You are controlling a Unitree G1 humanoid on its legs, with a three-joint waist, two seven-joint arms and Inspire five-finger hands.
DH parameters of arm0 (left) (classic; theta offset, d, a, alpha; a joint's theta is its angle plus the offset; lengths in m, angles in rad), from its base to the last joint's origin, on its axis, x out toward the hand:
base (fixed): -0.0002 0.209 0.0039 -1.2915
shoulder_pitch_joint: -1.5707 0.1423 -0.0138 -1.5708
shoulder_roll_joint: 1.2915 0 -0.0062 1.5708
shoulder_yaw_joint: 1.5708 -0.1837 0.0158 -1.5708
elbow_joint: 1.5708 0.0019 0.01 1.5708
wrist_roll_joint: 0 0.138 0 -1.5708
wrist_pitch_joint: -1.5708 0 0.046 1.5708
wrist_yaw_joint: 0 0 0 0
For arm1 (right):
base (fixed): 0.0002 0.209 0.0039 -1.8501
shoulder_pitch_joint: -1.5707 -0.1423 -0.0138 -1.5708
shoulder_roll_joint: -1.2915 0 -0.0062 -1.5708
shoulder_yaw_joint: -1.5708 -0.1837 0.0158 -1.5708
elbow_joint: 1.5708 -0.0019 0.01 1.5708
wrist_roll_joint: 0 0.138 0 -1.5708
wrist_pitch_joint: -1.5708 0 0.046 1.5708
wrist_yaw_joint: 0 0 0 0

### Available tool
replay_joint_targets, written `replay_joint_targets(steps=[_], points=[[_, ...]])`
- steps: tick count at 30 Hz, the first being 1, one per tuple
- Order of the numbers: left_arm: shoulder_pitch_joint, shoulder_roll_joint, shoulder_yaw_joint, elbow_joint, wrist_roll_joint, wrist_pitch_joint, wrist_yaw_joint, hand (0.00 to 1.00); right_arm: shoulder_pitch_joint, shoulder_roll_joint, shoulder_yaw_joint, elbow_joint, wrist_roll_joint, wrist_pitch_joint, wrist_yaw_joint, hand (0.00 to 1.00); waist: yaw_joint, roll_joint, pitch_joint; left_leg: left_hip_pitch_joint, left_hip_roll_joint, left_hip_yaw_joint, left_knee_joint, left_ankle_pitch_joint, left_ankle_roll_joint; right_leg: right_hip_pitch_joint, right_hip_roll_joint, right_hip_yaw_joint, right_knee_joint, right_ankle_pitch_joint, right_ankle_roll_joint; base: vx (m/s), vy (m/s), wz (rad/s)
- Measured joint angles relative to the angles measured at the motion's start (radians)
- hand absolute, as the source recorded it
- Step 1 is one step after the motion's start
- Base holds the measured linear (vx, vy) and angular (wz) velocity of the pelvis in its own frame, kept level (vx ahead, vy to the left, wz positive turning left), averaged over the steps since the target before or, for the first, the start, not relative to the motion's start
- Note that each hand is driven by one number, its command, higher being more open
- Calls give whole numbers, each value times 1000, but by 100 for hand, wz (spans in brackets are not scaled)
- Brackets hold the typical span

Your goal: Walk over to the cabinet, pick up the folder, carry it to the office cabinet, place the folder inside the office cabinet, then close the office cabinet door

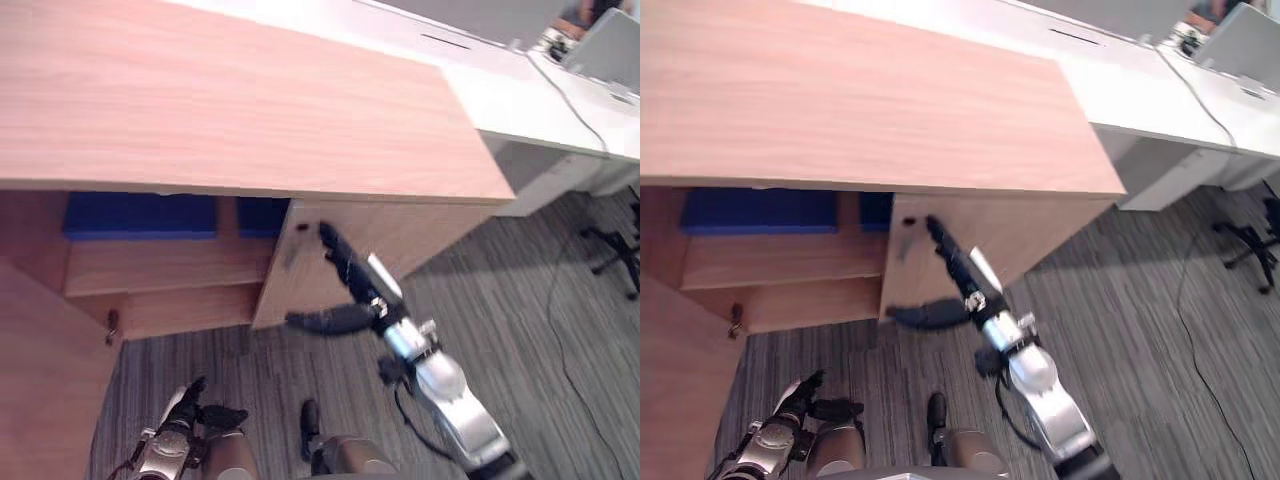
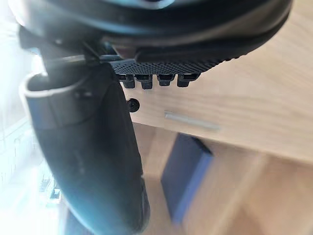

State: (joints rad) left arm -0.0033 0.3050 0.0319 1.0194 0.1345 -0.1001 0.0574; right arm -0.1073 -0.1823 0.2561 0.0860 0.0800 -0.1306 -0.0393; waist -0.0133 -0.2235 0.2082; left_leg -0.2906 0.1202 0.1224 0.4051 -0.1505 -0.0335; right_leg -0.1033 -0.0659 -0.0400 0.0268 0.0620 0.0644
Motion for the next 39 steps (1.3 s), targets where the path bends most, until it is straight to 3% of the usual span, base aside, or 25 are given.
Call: replay_joint_targets(steps=[2,5,8,12,17,23,27,34,39], points=[[-12,-27,9,-29,-5,-8,8,100,-104,-16,-34,155,-56,35,-44,100,23,37,20,-9,-16,-27,-1,4,2,-1,-10,-23,5,-10,1,-48,38,31],[-8,-67,24,-46,-40,-18,12,100,-125,3,-31,236,-83,56,-80,100,54,91,47,-27,-36,-68,-9,21,8,-2,-17,-63,12,-21,8,-39,8,44],[17,-98,69,-78,-69,-18,24,100,-125,15,-30,287,-85,56,-83,100,60,136,62,-45,-66,-121,-46,57,6,-6,-31,-119,11,-32,16,-1,-18,58],[54,-105,145,-101,-106,-19,32,100,-81,34,-57,340,-84,47,-108,100,68,144,58,-35,-98,-198,-106,106,9,19,-40,-202,12,-45,20,62,-61,68],[97,-126,234,-245,-204,-30,33,100,-62,25,-28,498,-124,45,-77,100,136,171,59,18,-140,-341,-245,199,-10,80,-53,-359,12,-89,12,51,-105,94],[162,-78,406,-413,-343,-64,66,100,-49,54,77,587,-155,45,-19,100,221,247,37,95,-141,-502,-444,310,-37,136,-49,-524,49,-162,6,16,-115,81],[218,-5,473,-483,-392,-82,73,100,-73,59,83,612,-160,42,-13,100,246,254,32,111,-139,-549,-492,337,-45,120,-61,-543,125,-218,7,9,-89,40],[210,115,488,-625,-411,-96,100,100,-76,40,84,611,-151,38,-19,100,247,246,23,94,-149,-609,-492,339,-70,85,-81,-534,237,-302,4,-26,-67,27],[117,277,438,-661,-411,-138,99,100,-6,16,82,606,-150,36,-6,100,236,236,-3,83,-144,-635,-492,348,-82,63,-82,-540,289,-339,-8,-39,-87,14]])
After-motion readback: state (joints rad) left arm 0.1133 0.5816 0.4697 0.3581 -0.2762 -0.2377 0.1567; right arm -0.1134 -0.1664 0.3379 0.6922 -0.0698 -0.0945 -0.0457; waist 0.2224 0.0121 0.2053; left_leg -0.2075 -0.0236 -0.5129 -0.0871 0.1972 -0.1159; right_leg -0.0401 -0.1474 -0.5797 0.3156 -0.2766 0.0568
